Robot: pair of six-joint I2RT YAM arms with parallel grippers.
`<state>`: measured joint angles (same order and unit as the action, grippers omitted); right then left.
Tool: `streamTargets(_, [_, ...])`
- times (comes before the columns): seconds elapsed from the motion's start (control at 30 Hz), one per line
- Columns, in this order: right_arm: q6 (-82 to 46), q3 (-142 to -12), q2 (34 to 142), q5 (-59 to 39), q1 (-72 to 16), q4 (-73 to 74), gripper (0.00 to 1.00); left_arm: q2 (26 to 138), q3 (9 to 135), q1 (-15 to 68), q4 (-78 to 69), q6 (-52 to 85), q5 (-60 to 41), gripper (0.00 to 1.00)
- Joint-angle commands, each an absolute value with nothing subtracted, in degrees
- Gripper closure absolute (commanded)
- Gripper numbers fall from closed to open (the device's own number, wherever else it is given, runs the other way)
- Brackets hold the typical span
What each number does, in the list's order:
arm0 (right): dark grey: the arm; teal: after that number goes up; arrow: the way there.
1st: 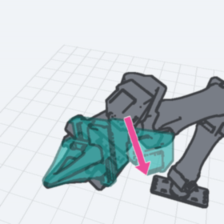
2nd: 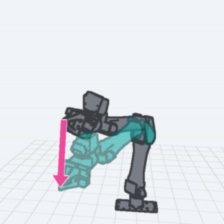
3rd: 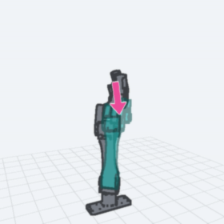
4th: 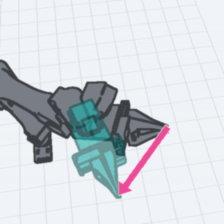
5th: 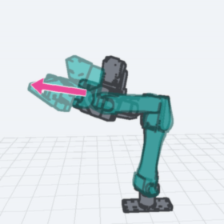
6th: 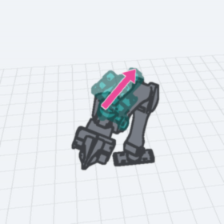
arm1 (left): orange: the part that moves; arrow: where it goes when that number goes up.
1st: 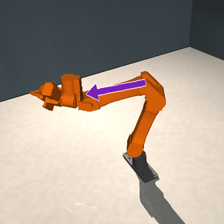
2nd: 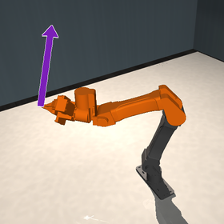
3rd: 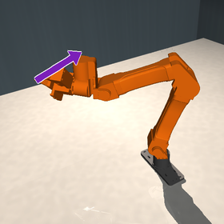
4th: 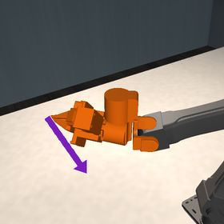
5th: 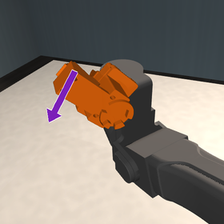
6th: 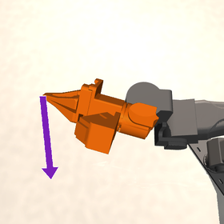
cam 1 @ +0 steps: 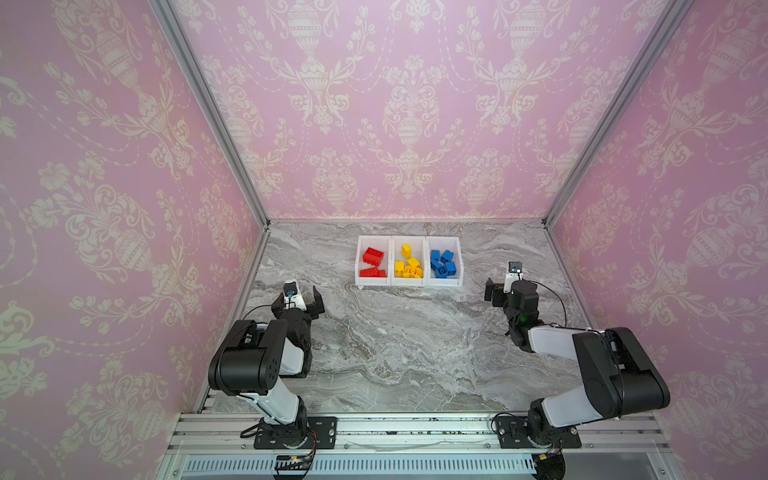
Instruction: Sort the legos into containers by color
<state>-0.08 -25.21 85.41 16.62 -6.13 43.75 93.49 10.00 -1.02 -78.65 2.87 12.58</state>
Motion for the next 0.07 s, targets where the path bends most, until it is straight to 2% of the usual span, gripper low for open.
streamTargets(0.0, [-1.13, -25.05, 85.95, 18.28, -6.42, 44.91, 0.0, 94.14, 9.67, -1.41, -79.8, 3.59, 12.92, 0.02])
streamTargets(0.03, [-1.07, -24.94, 85.85, 18.36, -6.42, 45.07, 0.0, 94.2, 9.67, -1.42, -79.8, 3.59, 12.85, 0.02])
